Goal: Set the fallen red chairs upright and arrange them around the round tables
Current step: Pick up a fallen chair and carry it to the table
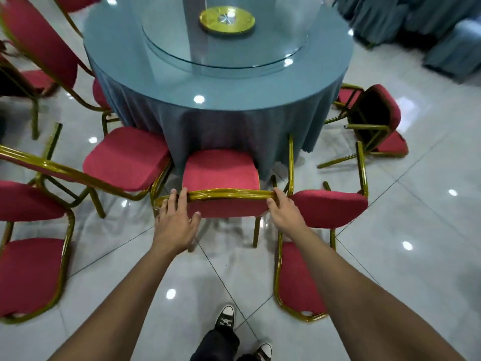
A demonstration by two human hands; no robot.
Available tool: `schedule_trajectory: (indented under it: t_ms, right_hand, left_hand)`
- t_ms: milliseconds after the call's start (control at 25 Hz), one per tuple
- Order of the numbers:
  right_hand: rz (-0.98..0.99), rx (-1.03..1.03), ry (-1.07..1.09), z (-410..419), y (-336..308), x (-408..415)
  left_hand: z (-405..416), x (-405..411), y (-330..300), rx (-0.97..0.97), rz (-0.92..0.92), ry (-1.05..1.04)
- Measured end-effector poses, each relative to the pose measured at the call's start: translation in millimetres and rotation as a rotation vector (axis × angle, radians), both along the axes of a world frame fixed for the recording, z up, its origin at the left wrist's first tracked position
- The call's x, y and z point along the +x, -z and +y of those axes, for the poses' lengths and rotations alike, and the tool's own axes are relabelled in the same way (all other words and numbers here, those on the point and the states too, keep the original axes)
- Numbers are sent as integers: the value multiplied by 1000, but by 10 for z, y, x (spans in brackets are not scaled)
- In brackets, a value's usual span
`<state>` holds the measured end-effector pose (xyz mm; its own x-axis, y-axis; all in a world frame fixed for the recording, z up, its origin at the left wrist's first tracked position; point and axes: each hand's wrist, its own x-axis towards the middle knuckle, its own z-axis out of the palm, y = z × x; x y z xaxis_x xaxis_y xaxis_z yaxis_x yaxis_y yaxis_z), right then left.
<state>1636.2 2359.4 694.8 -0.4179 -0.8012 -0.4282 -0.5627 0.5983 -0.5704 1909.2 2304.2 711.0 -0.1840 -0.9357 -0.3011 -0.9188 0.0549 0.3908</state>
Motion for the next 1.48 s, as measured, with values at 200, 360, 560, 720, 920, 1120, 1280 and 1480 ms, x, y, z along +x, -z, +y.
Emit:
schedule_trajectory:
  t_ms: [200, 360, 560, 720, 920, 1120, 1280, 1480]
  right_hand:
    - [-87, -60, -58, 41, -40, -138]
    - [-27, -125, 12, 410, -67, -500]
    - [40, -151, 86, 1105, 91, -1446]
    - [31, -109, 84, 1792, 396, -2320]
    - [-45, 5, 78, 2736, 935, -3193]
    - [-125, 169, 109, 3521, 1824, -3500]
    - [-178, 238, 148, 3830, 3171, -3599]
    - [-183, 348, 253, 3838, 5509, -3722]
  left_hand:
    - [7, -385, -94, -103, -24, 29]
    - [166, -1070, -234, -280, -11, 172]
    - [693, -2115, -125, -244, 117, 325]
    - [1456, -2906, 227, -146, 175, 294]
    - [2681, -3629, 798, 73, 189, 172]
    - [3337, -3927, 1569, 275, 129, 98]
    - [3375, -3935, 2828, 331, 75, 2]
    - [3137, -3865, 5090, 398, 90, -141]
